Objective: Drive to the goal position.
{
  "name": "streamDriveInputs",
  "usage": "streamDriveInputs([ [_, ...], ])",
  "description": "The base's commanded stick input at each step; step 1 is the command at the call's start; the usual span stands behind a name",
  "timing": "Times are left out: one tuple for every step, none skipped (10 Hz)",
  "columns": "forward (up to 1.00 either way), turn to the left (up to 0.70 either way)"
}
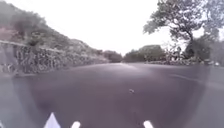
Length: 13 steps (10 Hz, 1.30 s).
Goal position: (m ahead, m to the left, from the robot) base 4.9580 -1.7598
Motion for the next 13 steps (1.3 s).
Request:
streamDriveInputs([
  [0.7, -0.05],
  [0.7, 0.0],
  [0.7, 0.0],
  [0.7, 0.0],
  [0.7, 0.0],
  [0.7, 0.0],
  [0.7, 0.0],
  [0.7, 0.0],
  [0.7, 0.0],
  [0.7, 0.0],
  [0.7, 0.0],
  [0.7, 0.0],
  [0.7, 0.0],
])
